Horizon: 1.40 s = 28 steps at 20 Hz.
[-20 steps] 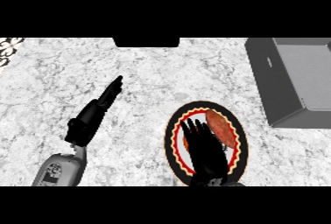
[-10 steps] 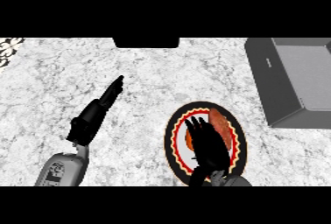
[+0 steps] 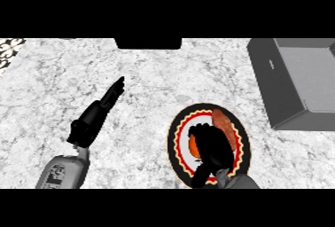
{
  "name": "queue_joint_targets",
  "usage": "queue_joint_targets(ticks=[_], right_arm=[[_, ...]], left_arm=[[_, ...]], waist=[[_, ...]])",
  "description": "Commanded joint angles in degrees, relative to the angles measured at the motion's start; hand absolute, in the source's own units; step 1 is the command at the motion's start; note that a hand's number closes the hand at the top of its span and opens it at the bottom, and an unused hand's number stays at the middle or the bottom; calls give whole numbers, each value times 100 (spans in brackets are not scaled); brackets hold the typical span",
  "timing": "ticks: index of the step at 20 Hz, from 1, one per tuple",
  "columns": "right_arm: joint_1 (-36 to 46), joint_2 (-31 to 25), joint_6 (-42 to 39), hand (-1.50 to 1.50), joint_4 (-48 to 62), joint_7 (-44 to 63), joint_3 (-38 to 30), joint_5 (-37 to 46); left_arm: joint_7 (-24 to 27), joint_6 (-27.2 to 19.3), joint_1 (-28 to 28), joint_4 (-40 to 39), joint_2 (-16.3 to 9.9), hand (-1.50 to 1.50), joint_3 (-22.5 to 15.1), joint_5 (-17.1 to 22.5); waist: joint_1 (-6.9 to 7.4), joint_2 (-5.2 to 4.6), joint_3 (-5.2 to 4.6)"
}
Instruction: Pick the squash from the plate and place it in the cardboard box
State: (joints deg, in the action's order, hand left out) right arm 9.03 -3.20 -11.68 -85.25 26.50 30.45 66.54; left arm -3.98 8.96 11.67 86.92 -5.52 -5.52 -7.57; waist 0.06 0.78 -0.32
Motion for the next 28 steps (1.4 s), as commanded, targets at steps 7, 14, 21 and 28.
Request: queue_joint_targets(ticks=[7,14,21,28], right_arm=[[-637,-3248,486,150,-266,-3528,-2242,-1645],[-637,-3408,1316,150,-200,-4197,-3225,-1921],[-1806,-4048,217,150,-2375,-4478,-4433,-3404],[-2202,-3630,-408,150,-3584,-3934,-5730,-4759]], left_arm=[[-5,82,-311,292,-126,0,33,15],[-346,89,-9,346,-69,0,115,58],[-304,166,20,206,-153,0,308,153],[-1,-12,-135,102,108,0,23,-125]], waist=[[-53,-63,42],[-29,-67,33],[-173,-41,26],[-137,-52,28]])
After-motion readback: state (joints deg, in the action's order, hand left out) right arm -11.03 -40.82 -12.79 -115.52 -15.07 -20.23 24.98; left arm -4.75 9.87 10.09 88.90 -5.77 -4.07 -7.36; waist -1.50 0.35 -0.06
